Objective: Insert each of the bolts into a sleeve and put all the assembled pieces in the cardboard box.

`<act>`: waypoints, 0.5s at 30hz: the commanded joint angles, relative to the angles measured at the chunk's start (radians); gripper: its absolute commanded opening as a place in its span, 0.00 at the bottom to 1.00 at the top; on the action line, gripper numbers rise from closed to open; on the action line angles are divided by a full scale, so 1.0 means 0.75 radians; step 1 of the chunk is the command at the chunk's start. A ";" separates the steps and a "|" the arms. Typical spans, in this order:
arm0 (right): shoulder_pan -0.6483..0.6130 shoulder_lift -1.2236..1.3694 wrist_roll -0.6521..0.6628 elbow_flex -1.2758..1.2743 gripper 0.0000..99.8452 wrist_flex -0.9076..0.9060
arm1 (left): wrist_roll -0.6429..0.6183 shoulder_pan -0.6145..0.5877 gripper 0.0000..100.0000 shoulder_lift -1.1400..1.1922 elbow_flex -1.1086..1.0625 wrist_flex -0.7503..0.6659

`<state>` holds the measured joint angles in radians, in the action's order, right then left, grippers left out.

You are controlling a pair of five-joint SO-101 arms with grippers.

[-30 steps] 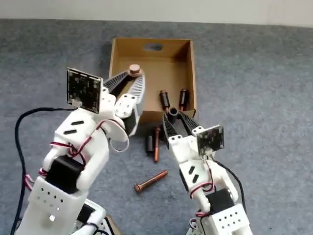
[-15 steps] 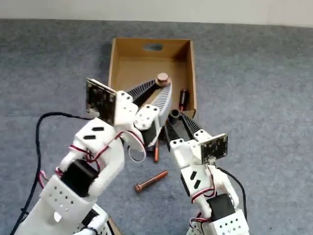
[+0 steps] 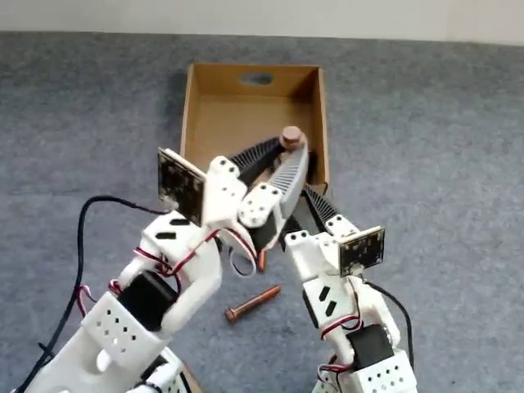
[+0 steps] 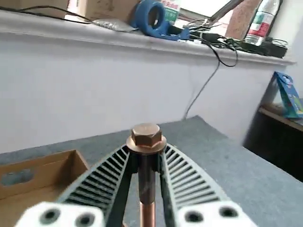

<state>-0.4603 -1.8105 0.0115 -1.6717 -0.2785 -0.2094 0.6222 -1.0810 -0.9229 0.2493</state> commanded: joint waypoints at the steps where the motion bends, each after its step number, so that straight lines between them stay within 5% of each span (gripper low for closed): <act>1: -0.007 -0.026 -0.006 -0.066 0.01 0.036 | 0.145 0.034 0.01 -0.015 0.013 -0.039; 15: -0.007 -0.028 -0.006 -0.066 0.01 0.036 | 0.223 0.024 0.01 -0.013 -0.030 -0.041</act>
<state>-0.4603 -1.8105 0.0115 -1.6717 -0.2785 -0.0514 0.6329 -1.0794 -0.9567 0.2463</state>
